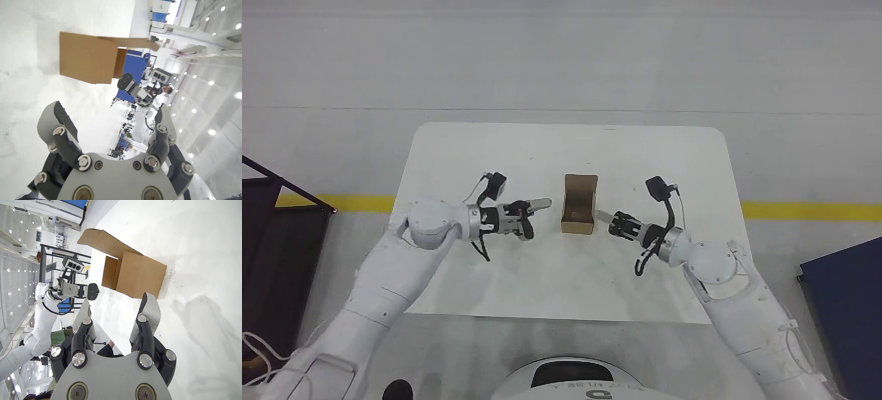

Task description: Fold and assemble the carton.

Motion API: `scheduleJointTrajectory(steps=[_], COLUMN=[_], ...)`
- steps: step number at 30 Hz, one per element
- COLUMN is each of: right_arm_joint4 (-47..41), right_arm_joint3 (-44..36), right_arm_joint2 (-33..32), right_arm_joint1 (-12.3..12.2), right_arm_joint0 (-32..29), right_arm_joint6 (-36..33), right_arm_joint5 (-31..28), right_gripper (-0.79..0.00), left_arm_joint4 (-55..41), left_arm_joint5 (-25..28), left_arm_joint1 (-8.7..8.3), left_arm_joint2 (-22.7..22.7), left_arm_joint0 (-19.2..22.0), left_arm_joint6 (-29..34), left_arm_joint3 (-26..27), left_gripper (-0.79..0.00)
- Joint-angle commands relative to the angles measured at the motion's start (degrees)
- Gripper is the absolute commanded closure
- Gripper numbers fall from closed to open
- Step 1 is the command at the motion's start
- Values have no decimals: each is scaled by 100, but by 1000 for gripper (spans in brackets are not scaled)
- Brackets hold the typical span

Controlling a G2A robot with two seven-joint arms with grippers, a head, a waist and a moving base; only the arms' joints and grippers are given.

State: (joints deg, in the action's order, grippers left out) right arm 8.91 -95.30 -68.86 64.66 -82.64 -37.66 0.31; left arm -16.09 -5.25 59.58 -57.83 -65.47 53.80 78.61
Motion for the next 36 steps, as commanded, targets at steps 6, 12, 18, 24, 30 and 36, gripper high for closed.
scheduleJointTrajectory(steps=[6, 12, 18, 24, 30, 36], right_arm_joint4=[-112, -120, -184, -70, -58, -231], right_arm_joint3=[286, 399, 569, 910, 1107, 1112], right_arm_joint2=[214, 303, 478, 782, 934, 888], right_arm_joint1=[50, 68, 122, 211, 266, 279], right_arm_joint0=[255, 348, 579, 897, 1056, 1093], right_arm_joint6=[-22, -26, 22, 218, 285, 237], right_arm_joint5=[9, 71, 170, 386, 451, 350], right_gripper=[-489, -465, -443, -428, -428, -468], left_arm_joint4=[689, 501, 271, 200, 119, 39], left_arm_joint5=[727, 1254, 1618, 1795, 1932, 2003], left_arm_joint1=[298, 466, 559, 653, 738, 831], left_arm_joint2=[817, 982, 1000, 1092, 1143, 1202], left_arm_joint0=[412, 648, 772, 864, 951, 1053], left_arm_joint6=[-1006, -1277, -1197, -1103, -1035, -982], left_arm_joint3=[-465, -1073, -1449, -1670, -1917, -2098], left_gripper=[-785, -785, -785, -785, -785, -785])
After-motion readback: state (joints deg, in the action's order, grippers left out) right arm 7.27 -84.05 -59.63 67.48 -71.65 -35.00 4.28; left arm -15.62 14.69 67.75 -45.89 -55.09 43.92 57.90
